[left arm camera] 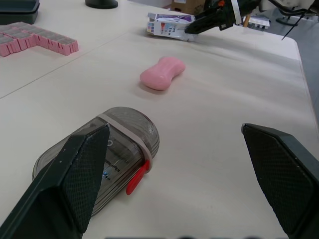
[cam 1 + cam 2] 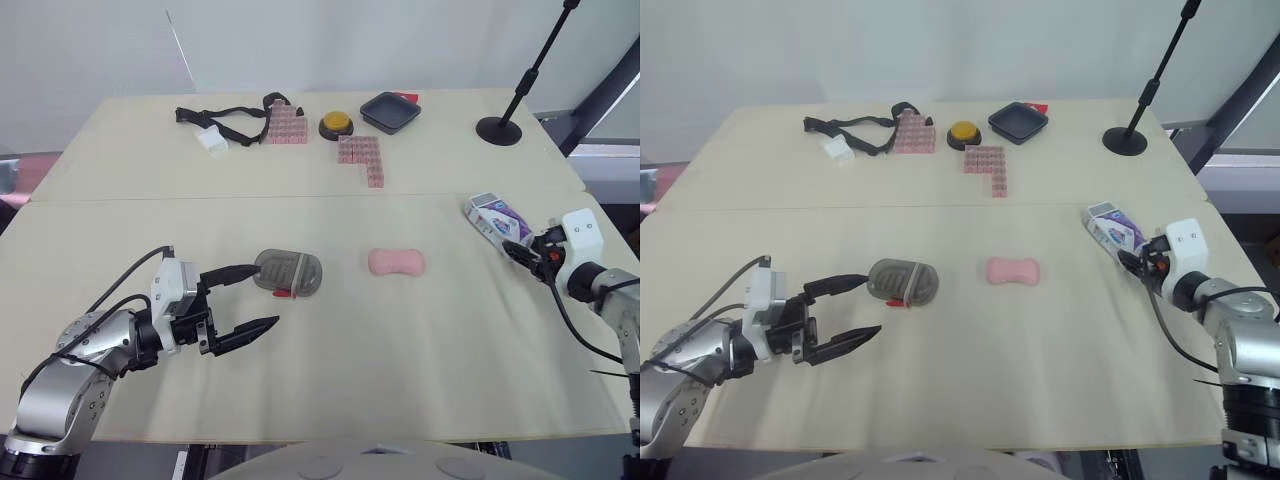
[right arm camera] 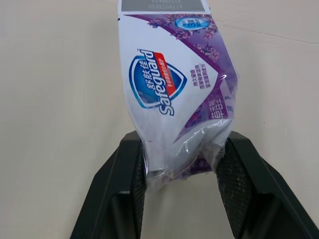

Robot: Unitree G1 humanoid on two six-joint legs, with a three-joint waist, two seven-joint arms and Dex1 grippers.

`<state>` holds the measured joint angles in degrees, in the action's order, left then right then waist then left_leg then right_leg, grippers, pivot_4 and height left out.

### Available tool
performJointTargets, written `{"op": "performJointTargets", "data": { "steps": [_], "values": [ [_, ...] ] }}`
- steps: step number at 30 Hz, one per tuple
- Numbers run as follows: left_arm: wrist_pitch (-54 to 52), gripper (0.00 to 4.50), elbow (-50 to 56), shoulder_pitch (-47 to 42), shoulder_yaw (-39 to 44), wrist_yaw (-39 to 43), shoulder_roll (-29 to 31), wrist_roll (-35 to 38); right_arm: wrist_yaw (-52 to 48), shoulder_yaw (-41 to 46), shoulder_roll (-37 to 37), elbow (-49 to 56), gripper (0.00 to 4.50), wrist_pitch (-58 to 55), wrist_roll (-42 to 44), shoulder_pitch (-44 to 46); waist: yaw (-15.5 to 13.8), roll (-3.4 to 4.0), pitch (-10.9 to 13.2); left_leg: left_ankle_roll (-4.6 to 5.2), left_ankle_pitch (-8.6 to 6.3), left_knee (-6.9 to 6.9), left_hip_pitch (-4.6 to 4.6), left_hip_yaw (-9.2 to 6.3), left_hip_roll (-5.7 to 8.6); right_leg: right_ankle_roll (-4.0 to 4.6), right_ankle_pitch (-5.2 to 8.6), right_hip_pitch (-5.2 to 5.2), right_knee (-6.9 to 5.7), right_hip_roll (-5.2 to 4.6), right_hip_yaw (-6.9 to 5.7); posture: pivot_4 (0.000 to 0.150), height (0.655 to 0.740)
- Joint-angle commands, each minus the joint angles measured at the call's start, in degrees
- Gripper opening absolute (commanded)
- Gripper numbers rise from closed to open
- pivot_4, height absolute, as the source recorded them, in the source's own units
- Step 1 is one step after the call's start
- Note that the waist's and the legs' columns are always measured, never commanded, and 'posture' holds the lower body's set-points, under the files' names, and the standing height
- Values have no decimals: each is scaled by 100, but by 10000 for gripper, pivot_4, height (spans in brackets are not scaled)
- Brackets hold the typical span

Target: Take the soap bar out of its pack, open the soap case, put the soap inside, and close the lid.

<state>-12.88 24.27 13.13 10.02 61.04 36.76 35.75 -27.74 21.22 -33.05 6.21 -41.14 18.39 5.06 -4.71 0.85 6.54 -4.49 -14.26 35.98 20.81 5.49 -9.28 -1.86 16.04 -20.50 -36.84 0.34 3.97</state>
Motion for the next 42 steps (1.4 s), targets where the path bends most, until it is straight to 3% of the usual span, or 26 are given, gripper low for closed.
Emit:
{"op": "performJointTargets", "data": {
  "steps": [1, 11, 14, 19, 24, 28, 36, 42],
  "values": [
    [45, 45000, 86, -40, 13, -14, 8, 21, 576, 231, 182, 409, 19944, -471, 58, -7, 19, -1, 2, -12, 7, -24, -9, 0, 1, 4, -3, 2, 11, 0, -1, 1500, 7400],
    [10, 45000, 87, -151, -66, -118, -42, 9, 1147, 299, 522, 711, 19944, -1161, 285, 271, 23, -1, 2, -22, 42, -105, -35, 3, 6, 12, -8, 14, 50, 6, -2, 1500, 7400],
    [27, 45000, 93, -138, -89, -139, -47, 3, 1190, 295, 522, 770, 27688, -1204, 295, 281, 22, -1, 2, -23, 42, -106, -36, 3, 5, 12, -8, 14, 51, 6, -4, 1500, 7400],
    [67, 45000, 42, -160, -104, -161, -53, -31, 874, 245, 214, 880, 44664, -1192, 370, 216, 12, 5, 6, -24, 43, -107, -36, 3, 5, 12, -8, 13, 51, 6, -4, 1500, 7400],
    [114, 45000, -108, -291, -83, -130, -23, -73, 34, 195, -646, 897, 44664, -662, 328, 90, 4, 7, 7, -23, 43, -108, -36, 2, 5, 12, -8, 15, 53, 5, -5, 1500, 7400],
    [115, 45000, -323, -525, -39, -49, 40, -65, -1062, 186, -1330, 636, 44664, 527, 302, 69, 17, 8, 7, -19, 45, -108, -35, 2, 4, 12, -8, 21, 52, 5, -5, 1500, 7400],
    [452, 45000, -1442, -1704, -557, 1131, 803, -686, -3951, -69, -1507, 987, 44664, 2532, 1005, -1042, -14, 2, 8, 7, 50, -96, -19, -4, 4, 14, -8, 28, 53, 3, -11, 1500, 7400],
    [1101, 45000, -2874, -3147, -1410, 2290, 1267, -1583, -4726, -624, -1528, 641, 44664, 3390, 710, -1394, 7, 0, 8, 17, 53, -57, -23, -5, 1, 16, -10, 10, 13, -1, -14, 1500, 7400]
  ]
}}
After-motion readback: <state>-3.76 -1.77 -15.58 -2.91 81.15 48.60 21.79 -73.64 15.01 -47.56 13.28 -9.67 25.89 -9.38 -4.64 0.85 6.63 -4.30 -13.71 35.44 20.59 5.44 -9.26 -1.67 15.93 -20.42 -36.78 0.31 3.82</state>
